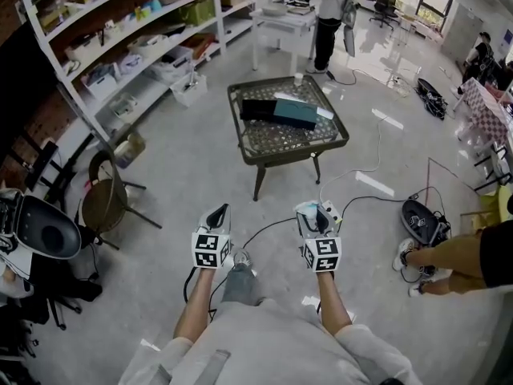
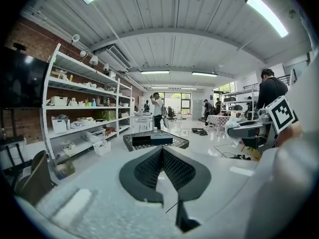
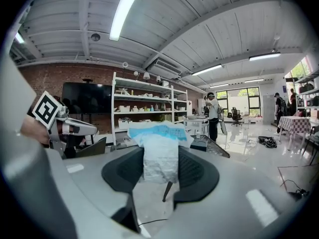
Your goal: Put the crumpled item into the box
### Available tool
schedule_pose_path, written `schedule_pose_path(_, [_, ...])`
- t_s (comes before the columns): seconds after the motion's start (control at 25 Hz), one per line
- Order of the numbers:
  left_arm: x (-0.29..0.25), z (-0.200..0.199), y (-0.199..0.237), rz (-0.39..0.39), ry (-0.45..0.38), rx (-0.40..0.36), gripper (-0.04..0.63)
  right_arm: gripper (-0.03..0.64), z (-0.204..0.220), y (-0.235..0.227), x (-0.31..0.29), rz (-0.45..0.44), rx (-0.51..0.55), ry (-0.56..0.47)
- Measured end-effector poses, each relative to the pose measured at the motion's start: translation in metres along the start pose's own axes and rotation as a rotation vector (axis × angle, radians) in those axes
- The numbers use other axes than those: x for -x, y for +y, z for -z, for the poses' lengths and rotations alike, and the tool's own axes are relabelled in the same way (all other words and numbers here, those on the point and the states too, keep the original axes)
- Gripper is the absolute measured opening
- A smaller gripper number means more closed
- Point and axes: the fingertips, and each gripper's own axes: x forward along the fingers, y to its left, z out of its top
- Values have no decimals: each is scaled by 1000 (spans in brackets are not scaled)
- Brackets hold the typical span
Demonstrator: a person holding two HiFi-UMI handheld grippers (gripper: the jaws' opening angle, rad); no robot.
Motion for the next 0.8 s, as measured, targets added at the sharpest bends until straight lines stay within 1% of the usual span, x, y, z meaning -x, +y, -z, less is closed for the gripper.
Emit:
schedule_pose_path(0.16, [-32, -2, 10, 15, 1, 0, 3, 176, -1, -12, -28, 6, 4, 6])
schedule_pose_path(0.36, [-83, -18, 33, 42, -1, 6, 3, 176, -17, -32, -75, 26, 12, 11])
schedule_pose_path(0.64, [-166, -56, 76, 93, -20, -3, 3, 176, -52, -56, -158, 61, 25, 2])
schedule_pose_path(0.8, [-210, -79, 109, 108, -36, -9, 3, 176, -74, -67, -209, 73, 36, -10])
